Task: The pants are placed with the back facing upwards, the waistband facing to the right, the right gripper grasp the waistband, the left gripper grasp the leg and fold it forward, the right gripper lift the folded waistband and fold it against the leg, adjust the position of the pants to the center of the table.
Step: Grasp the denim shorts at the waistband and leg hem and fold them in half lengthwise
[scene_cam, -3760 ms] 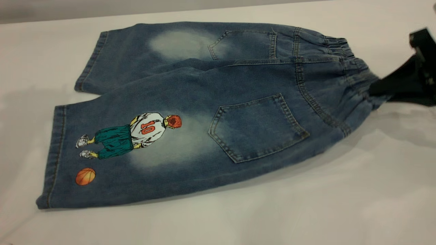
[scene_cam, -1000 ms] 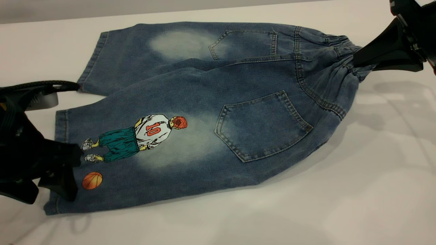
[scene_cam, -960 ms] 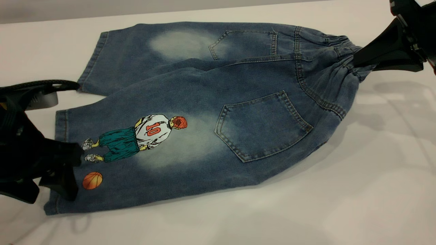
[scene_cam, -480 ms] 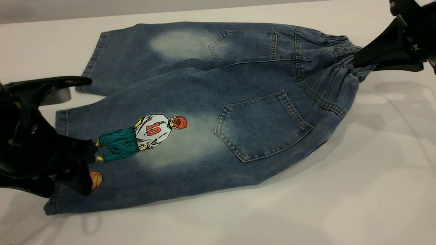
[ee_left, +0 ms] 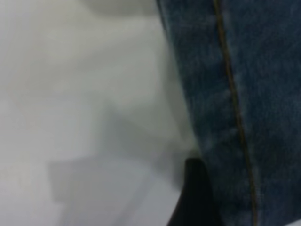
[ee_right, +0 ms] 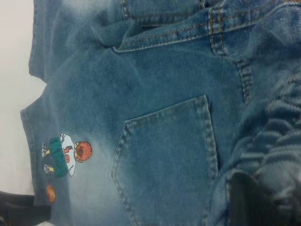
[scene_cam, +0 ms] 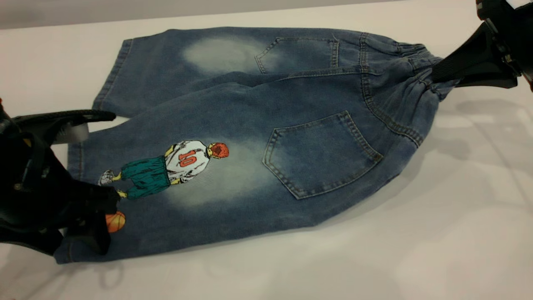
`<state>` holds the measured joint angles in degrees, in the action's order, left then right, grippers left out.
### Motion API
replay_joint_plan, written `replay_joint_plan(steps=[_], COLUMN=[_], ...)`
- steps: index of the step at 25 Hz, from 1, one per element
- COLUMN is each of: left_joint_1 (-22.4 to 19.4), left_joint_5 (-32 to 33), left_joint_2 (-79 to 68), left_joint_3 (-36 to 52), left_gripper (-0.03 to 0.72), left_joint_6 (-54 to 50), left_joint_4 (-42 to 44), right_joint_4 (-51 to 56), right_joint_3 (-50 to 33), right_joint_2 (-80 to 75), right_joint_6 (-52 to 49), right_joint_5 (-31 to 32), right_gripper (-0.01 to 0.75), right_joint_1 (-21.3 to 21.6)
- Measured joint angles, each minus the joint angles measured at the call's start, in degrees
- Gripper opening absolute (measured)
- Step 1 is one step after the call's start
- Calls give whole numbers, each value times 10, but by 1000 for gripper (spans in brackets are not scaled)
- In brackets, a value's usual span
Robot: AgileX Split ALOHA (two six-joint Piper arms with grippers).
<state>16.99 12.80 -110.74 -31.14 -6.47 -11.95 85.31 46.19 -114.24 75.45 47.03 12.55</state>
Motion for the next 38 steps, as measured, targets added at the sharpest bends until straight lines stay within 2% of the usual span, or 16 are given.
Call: replay_joint_plan(steps=[5, 8, 10, 15, 16, 22, 26, 38], left_joint_1=[0, 0, -1, 0, 0, 0, -1, -1], left_joint_5=[-4, -7, -11, -18, -18, -1, 48, 71], left_joint_2=[-1, -1, -1, -1, 0, 0, 14, 216], left_joint_3=[0, 1, 1, 1, 1, 0, 2, -1], left_gripper=[494, 454, 387, 119, 87, 84, 84, 84], left_joint_6=[-1, -1, -1, 0, 2, 18, 20, 65], left_joint_4=[-3, -3, -3, -8, -8, -2, 1, -1], right_joint_4=[0, 0, 0, 0, 0, -4, -11, -13], right_joint_3=[0, 0, 0, 0, 0, 0, 0, 11], right_joint_2=[0, 0, 0, 0, 0, 0, 0, 29], right_joint_6=[0, 0, 0, 0, 0, 1, 2, 0], right_joint_5=[0, 0, 0, 0, 0, 0, 1, -11], right_gripper=[45, 46, 48, 47, 47, 47, 47, 47], right_joint_1=[0, 0, 0, 0, 0, 0, 0, 0])
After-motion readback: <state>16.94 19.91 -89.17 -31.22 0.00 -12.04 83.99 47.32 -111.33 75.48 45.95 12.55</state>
